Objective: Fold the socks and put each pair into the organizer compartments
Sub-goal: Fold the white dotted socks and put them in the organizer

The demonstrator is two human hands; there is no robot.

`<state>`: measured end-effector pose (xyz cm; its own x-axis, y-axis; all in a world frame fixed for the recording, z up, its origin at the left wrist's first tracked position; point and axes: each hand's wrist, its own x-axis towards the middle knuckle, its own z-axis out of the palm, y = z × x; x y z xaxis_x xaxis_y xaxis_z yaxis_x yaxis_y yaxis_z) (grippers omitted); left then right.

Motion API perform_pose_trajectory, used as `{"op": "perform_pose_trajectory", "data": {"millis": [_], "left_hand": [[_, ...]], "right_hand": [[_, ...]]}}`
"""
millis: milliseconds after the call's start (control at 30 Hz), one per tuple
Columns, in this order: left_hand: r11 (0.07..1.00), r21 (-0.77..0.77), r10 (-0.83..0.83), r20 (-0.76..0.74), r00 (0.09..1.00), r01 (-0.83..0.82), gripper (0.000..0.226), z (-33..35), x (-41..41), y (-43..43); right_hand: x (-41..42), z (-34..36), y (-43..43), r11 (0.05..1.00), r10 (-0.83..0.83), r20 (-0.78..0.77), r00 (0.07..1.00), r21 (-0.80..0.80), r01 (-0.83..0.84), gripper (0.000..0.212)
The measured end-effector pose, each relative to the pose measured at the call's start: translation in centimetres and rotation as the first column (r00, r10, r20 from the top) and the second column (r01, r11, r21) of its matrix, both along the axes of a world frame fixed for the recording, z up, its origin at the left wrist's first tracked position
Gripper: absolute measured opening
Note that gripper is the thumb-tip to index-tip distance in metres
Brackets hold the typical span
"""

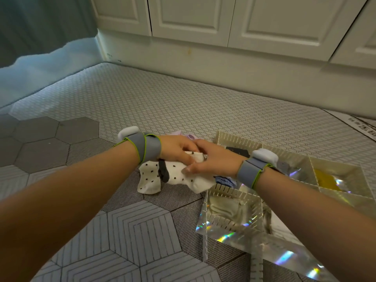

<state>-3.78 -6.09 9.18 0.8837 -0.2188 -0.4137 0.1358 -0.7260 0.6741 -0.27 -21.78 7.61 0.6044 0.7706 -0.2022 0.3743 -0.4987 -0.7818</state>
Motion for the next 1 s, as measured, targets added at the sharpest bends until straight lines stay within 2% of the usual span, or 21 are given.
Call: {"op": "perform_pose_trajectory", "data": {"millis": [67, 200, 300, 367, 433, 567, 633, 733, 800, 867, 900, 933, 1000], "left_hand": [[0.999, 0.008, -0.032, -0.006, 0.999, 0.032, 0.027, 0.5, -0.3, -0.1], [0.996, -0.088, -0.004, -0.061, 0.998, -0.001, 0.036, 1.0, -1.2, 0.7], [0.990, -0.113, 0.084, -0.047, 0.995, -0.089, 0.040, 1.4, -1.6, 1.7], [0.967, -0.193, 0.163, -0.045, 0.986, -0.168, 0.038, 1.6, -1.9, 2.0], [0.956, -0.243, 0.156, -0.054, 0.986, -0.164, 0.038, 1.6, -2.0, 1.6], [0.974, -0.177, 0.154, 0.039, 0.987, -0.145, 0.037, 0.9, -1.1, 1.2], [0.946, -0.231, 0.250, 0.070, 0.966, -0.228, 0.034, 0.2, -0.4, 1.6], [0.862, -0.314, 0.437, 0.062, 0.897, -0.398, 0.018, -1.5, 0.3, 3.2], [0.815, -0.231, 0.562, 0.087, 0.823, -0.532, 0.010, -3.1, 0.7, 4.9], [0.783, -0.029, 0.620, 0.112, 0.777, -0.621, 0.029, -4.9, 0.6, 6.6], [0.786, 0.103, 0.602, 0.091, 0.793, -0.609, 0.038, -5.9, 0.2, 7.3], [0.793, 0.198, 0.582, 0.035, 0.813, -0.576, 0.037, -6.7, -0.2, 7.8], [0.799, 0.258, 0.590, -0.160, 0.791, -0.544, 0.015, -8.5, -0.9, 8.7]], "right_hand": [[0.0, 0.0, -0.1, 0.999, 0.006, -0.001, 1.000, -0.032, -0.006, 0.053], [0.0, 0.1, -0.8, 0.995, -0.006, 0.024, 1.000, -0.097, 0.008, 0.029], [0.2, 0.1, -1.7, 0.989, 0.004, -0.004, 1.000, -0.147, -0.004, 0.011], [0.1, -0.1, -1.9, 0.989, 0.033, -0.088, 0.996, -0.139, -0.045, 0.011], [-0.3, -0.5, -1.6, 0.995, 0.048, -0.208, 0.977, -0.073, -0.064, 0.018], [-0.9, -1.7, -0.2, 0.992, -0.069, -0.471, 0.879, 0.059, 0.110, 0.058], [-0.7, -2.3, 0.2, 0.975, -0.122, -0.553, 0.824, 0.090, 0.204, 0.054], [-0.1, -2.8, 0.2, 0.944, -0.188, -0.613, 0.768, 0.104, 0.314, 0.025], [0.3, -3.0, 0.1, 0.903, -0.226, -0.649, 0.727, 0.140, 0.406, 0.011], [0.8, -3.1, -0.2, 0.855, -0.255, -0.688, 0.679, 0.168, 0.491, 0.011], [1.1, -3.2, -0.3, 0.836, -0.257, -0.708, 0.658, 0.179, 0.519, 0.011], [1.4, -3.4, -0.4, 0.822, -0.255, -0.726, 0.638, 0.184, 0.539, 0.012], [1.7, -3.7, -0.3, 0.810, -0.253, -0.741, 0.622, 0.189, 0.555, 0.012]]}}
